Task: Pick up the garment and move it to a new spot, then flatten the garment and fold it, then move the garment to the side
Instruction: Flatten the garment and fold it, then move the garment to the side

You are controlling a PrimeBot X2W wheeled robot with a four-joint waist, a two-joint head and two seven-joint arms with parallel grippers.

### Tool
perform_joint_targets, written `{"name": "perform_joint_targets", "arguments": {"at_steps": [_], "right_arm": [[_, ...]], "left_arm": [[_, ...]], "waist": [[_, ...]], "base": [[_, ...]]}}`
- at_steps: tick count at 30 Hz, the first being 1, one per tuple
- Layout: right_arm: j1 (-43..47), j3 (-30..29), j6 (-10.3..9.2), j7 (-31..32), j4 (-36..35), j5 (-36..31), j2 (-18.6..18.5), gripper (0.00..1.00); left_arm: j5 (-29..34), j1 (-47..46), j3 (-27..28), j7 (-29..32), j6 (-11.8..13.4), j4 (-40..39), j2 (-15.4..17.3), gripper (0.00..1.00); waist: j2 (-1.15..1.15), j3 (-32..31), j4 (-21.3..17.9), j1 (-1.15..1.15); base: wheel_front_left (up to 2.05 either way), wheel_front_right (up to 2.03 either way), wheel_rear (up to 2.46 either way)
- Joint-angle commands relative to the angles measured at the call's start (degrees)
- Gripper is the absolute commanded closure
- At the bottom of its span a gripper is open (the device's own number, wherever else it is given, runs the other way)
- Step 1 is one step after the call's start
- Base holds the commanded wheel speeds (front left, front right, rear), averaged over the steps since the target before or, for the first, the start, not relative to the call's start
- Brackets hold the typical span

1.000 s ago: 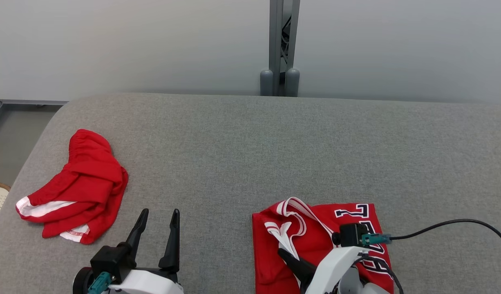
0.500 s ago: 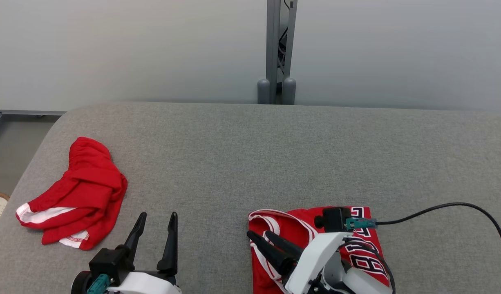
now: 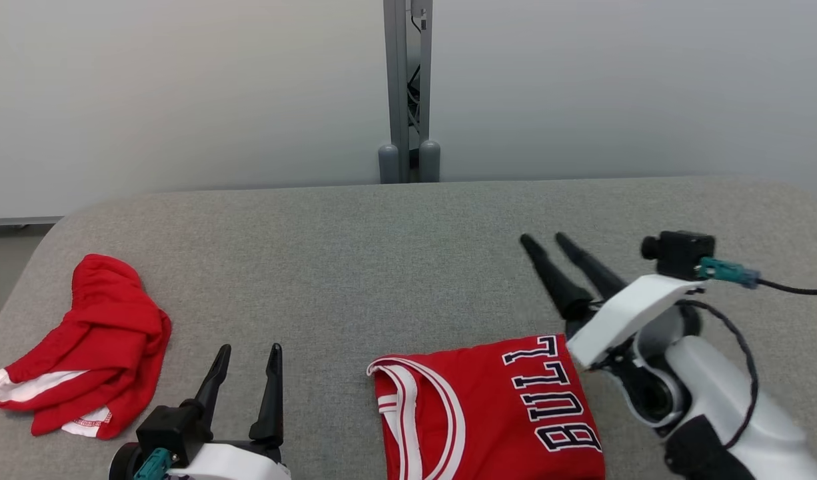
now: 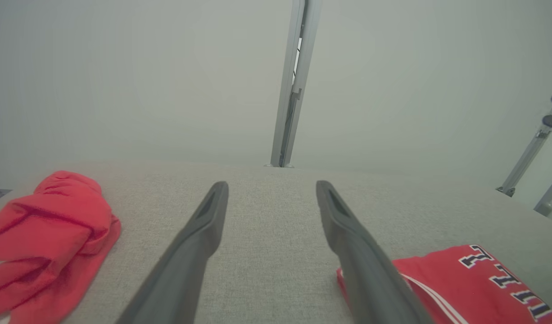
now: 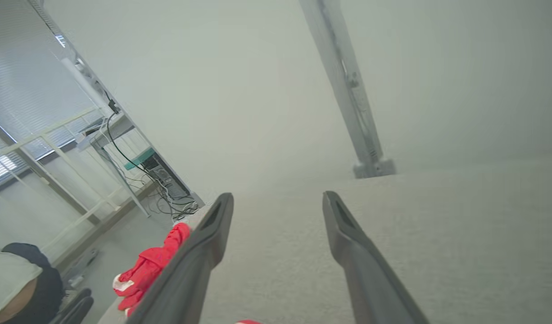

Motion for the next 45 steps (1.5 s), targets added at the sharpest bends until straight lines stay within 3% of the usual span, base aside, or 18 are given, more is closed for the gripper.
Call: {"name": "perform_joint_targets", "arguments": {"at_steps": [1, 8, 15, 18, 25, 34, 40, 45], "right_arm": [[-0.57, -2.45, 0.0, -1.98, 0.07, -4.57, -2.59, 0.0], [2.7, -15.94, 0.0, -10.21, 1.36, -26.2, -8.39, 0.0], [11.68, -26.95, 0.0, -12.72, -2.75, -41.74, -7.07, 0.0], [15.92, -29.9, 0.0, -12.76, -6.28, -45.31, -4.3, 0.0], [22.53, -32.57, -0.01, -12.74, -11.23, -47.89, -0.23, 0.0], [23.89, -30.43, -0.01, -12.75, -13.53, -47.87, 1.32, 0.0], [25.11, -29.12, -0.01, -12.75, -9.86, -46.43, 1.38, 0.0], [24.18, -23.71, -0.01, -11.56, -3.44, -39.02, -1.11, 0.0]], "left_arm": [[0.29, -0.51, 0.28, -0.21, -0.03, -0.26, 0.26, 0.0], [-0.28, -1.24, 0.95, -0.21, -0.42, -1.45, 0.23, 0.0], [0.05, -1.53, 1.82, -0.21, -0.94, -2.42, 0.26, 0.0], [0.08, -1.49, 2.14, -0.21, -1.16, -2.66, 0.26, 0.0], [0.41, -0.74, 2.4, -0.21, -1.51, -3.31, 0.26, 0.0], [0.79, -0.44, 2.09, -0.21, -1.63, -3.16, 0.26, 0.0], [0.55, -0.14, 1.56, -0.21, -1.69, -2.84, 0.25, 0.0], [0.53, 0.08, 1.41, -0.21, -1.78, -2.65, 0.25, 0.0]], "waist": [[0.0, 0.13, -0.53, 0.0], [0.0, 1.11, -1.84, 0.0], [0.0, 2.11, -2.61, 0.0], [0.0, 2.24, -2.74, 0.0], [0.0, 2.07, -2.56, 0.0], [0.0, 2.02, -1.73, 0.0], [0.0, 2.11, -0.59, 0.0], [0.0, 2.53, 0.23, 0.0]], "base": [[0.0, 0.0, 0.0], [0.0, 0.0, 0.0], [0.0, 0.0, 0.0], [0.0, 0.0, 0.0], [0.0, 0.0, 0.0], [0.0, 0.0, 0.0], [0.0, 0.0, 0.0], [0.0, 0.0, 0.0]]}}
